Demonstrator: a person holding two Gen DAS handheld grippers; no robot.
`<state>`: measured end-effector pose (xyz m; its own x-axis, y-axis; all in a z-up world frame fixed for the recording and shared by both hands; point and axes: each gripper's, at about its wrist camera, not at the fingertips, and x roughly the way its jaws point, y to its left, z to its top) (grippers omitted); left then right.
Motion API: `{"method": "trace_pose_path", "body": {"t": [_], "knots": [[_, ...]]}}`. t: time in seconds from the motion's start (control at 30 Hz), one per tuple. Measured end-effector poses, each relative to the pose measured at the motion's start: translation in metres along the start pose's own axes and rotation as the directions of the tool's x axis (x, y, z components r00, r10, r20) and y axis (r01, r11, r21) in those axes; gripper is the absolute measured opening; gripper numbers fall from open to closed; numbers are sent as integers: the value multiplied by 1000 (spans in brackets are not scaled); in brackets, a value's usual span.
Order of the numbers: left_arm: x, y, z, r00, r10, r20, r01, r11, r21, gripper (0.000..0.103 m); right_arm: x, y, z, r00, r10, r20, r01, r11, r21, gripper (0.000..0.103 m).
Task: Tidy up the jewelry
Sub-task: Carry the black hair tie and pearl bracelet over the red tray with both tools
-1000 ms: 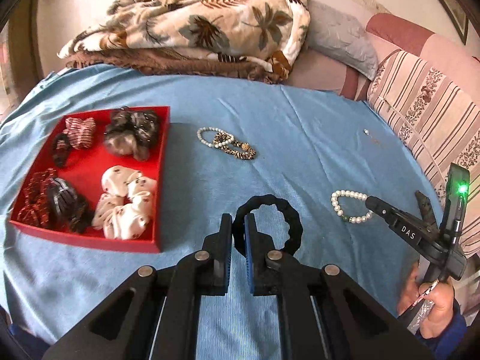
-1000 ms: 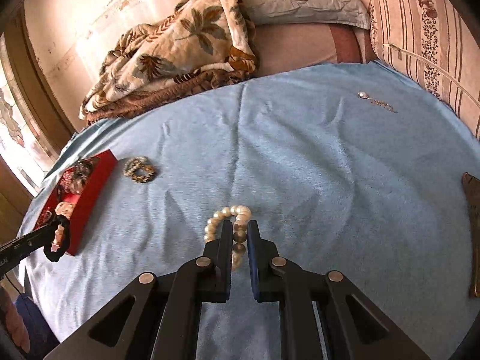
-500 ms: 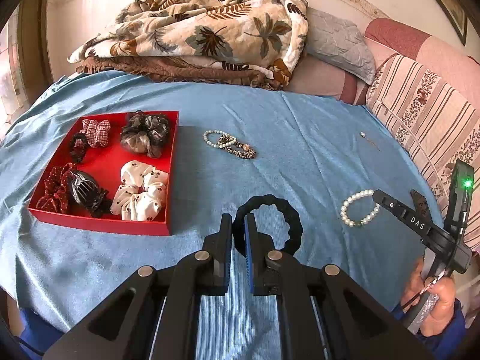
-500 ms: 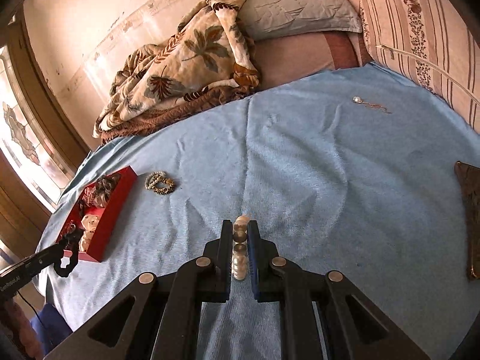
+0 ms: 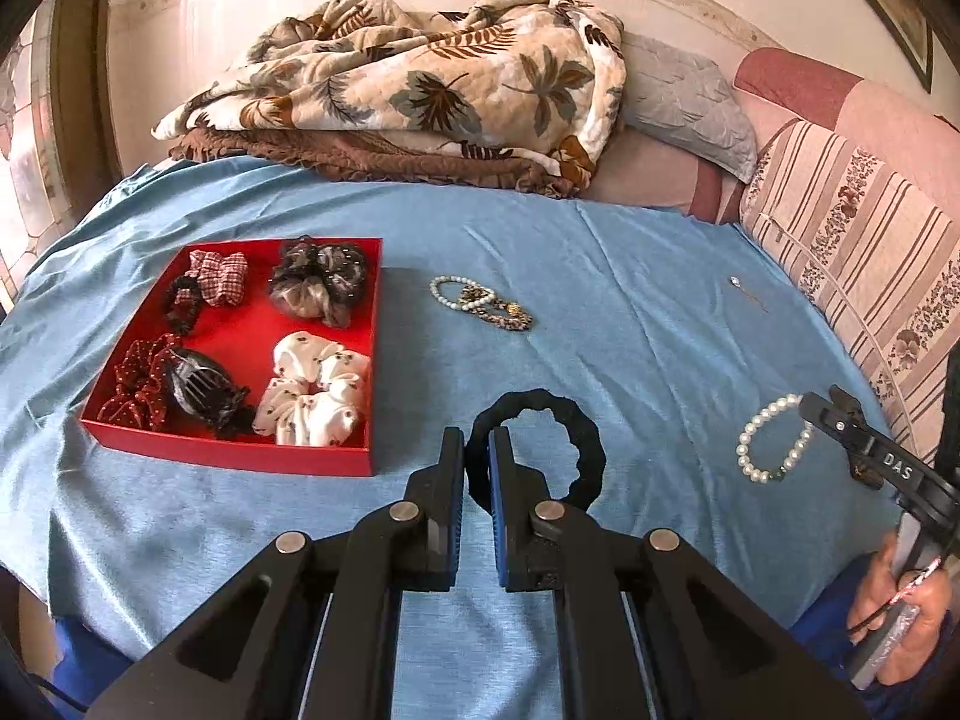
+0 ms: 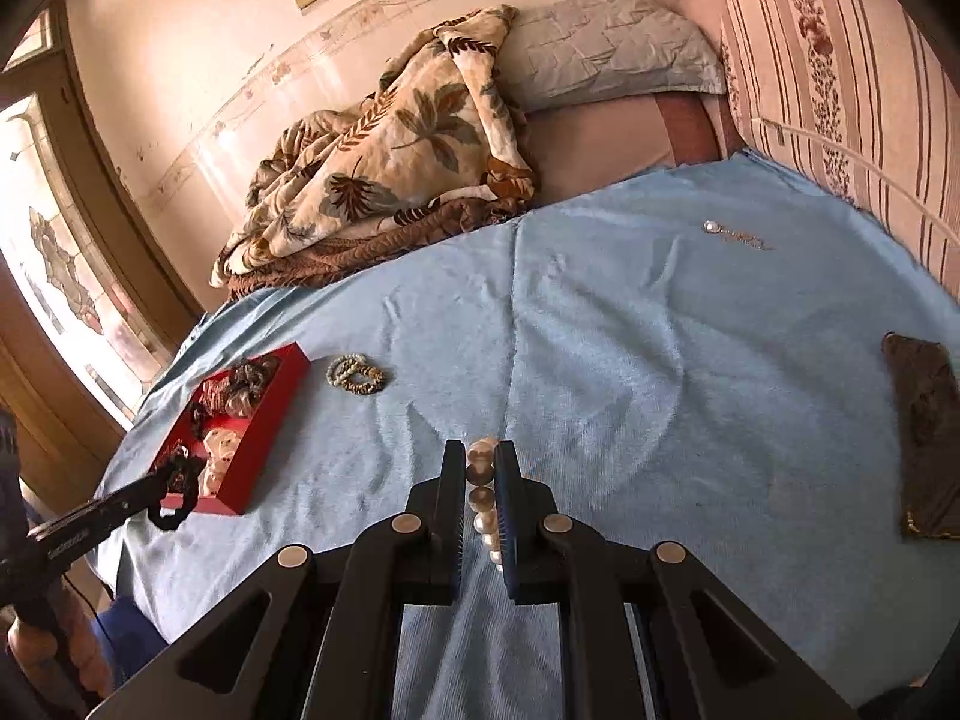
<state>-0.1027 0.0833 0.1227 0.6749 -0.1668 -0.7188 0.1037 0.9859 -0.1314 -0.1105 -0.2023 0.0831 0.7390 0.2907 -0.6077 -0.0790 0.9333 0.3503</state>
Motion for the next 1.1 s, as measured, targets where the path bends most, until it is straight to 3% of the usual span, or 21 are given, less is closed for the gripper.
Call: {"method": "trace_pose_path", "body": {"t": [0.33,0.73,1.1], "knots": [[-13,52,-6,999,11,41,-8,997,-73,8,8,43,0,997,-12,-72,6,996,-87,10],[-25,108,-15,997,59,43,-50,980,-192,8,27,118,-13,989,32,-142,-63,974,-217,10],[-22,119,-8,993,116,31,-109,977,-182,8,25,122,-8,988,44,-147,-77,971,-226,11]]}}
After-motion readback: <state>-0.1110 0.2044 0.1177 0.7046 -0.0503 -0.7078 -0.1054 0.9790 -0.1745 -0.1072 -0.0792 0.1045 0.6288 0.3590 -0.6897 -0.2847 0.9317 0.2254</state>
